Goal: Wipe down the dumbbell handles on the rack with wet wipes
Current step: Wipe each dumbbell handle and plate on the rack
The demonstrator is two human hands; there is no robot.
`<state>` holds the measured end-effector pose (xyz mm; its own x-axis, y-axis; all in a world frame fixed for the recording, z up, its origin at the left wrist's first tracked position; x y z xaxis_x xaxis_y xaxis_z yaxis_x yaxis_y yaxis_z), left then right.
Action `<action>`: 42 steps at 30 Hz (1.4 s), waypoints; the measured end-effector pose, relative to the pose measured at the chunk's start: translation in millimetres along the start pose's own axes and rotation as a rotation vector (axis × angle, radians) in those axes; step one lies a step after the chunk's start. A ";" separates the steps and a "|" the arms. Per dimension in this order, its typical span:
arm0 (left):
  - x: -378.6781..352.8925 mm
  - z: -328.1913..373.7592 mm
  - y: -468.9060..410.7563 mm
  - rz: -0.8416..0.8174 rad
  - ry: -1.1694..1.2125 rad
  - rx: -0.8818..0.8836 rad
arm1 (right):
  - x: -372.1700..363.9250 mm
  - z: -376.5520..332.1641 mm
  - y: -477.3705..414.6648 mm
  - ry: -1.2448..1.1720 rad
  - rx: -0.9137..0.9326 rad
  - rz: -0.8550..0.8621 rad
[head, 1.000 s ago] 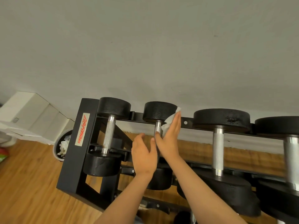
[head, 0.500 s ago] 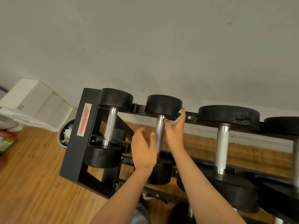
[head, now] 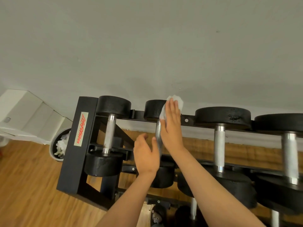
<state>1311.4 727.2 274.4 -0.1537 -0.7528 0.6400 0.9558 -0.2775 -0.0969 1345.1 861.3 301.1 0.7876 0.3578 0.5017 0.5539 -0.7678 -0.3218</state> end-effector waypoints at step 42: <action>-77.4 116.3 147.5 -0.106 0.024 -0.198 | 187.2 84.3 32.1 0.310 0.133 -0.032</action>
<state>1493.5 814.0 299.2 -0.2588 -0.7267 0.6363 0.8666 -0.4657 -0.1793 1533.1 948.5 317.0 0.6606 0.1864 0.7272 0.6235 -0.6757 -0.3932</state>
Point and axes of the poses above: each hand's wrist, its own y-axis away from the middle knuckle, its own x-axis out of the back of the hand, z = x × y, the point moved 7 cm from there along -y, towards the middle knuckle, and after that the axes turned 9 degrees about z, right-handed, at the moved point
